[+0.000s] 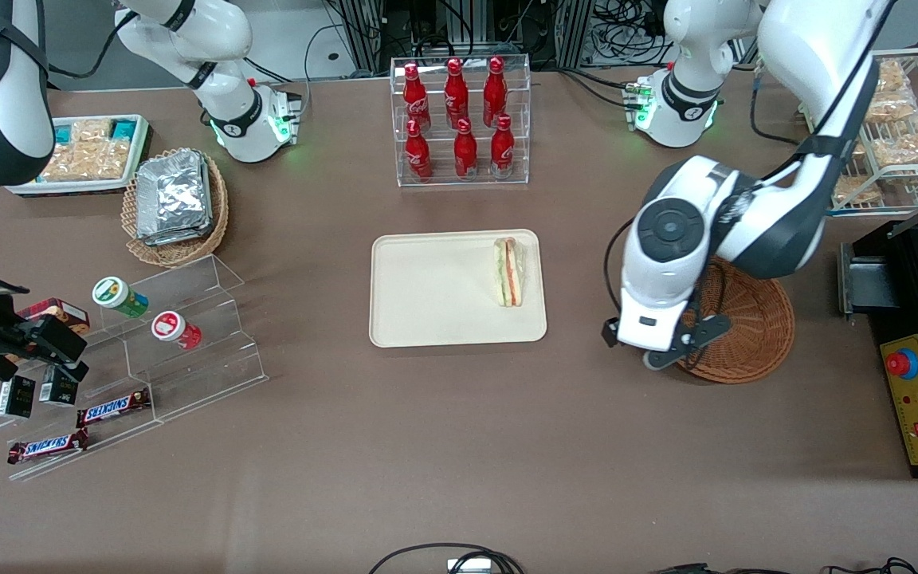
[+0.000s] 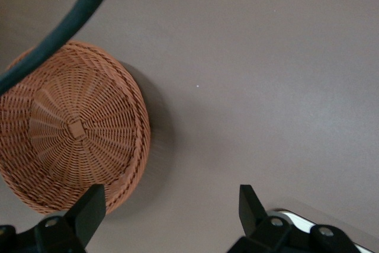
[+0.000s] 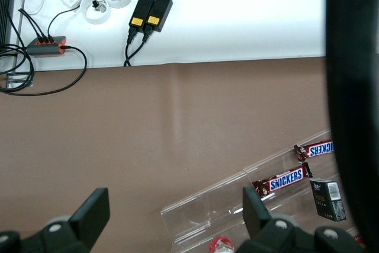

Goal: Place sandwich from basket to tray

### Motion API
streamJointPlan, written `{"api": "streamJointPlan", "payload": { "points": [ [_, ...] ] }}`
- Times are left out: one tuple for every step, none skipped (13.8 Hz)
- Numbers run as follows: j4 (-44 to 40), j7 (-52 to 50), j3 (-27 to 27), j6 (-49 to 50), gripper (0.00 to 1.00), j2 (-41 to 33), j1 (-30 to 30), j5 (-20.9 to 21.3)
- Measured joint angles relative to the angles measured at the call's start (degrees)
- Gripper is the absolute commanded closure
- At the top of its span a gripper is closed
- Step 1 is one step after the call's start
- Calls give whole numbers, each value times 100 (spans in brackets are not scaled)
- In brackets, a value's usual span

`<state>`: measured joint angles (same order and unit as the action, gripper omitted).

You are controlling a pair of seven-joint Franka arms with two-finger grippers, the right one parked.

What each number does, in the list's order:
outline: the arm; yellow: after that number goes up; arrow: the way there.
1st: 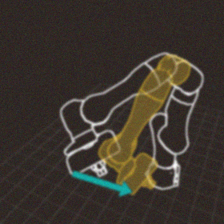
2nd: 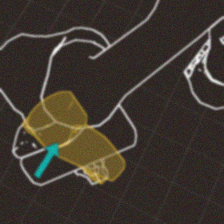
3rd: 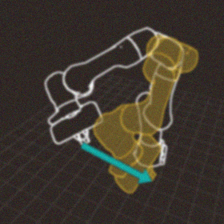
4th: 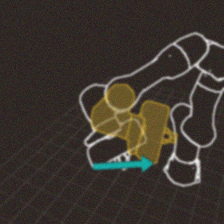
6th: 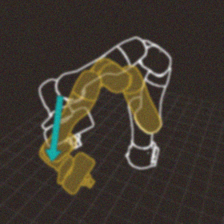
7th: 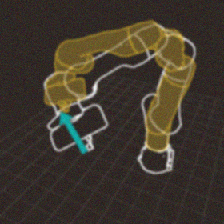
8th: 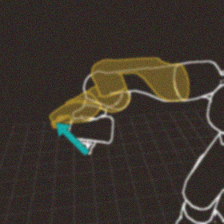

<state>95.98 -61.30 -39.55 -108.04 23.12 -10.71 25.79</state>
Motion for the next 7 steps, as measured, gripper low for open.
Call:
{"api": "streamJointPlan", "payload": {
  "points": [
    [-8, 251, 1, 36, 1, -96, -122, -145],
    [-16, 534, 4, 125, 1, -201, -249, -290],
    [-27, 863, 32, 249, 1, -324, -353, -451],
    [-33, 1214, 160, 355, 1, -475, -387, -645],
    [-35, 1655, 421, 446, 1, -663, -350, -903],
    [-36, 2118, 745, 534, 1, -860, -261, -1159],
    [-37, 2543, 1111, 645, 1, -1053, -129, -1370]
  ]
}}
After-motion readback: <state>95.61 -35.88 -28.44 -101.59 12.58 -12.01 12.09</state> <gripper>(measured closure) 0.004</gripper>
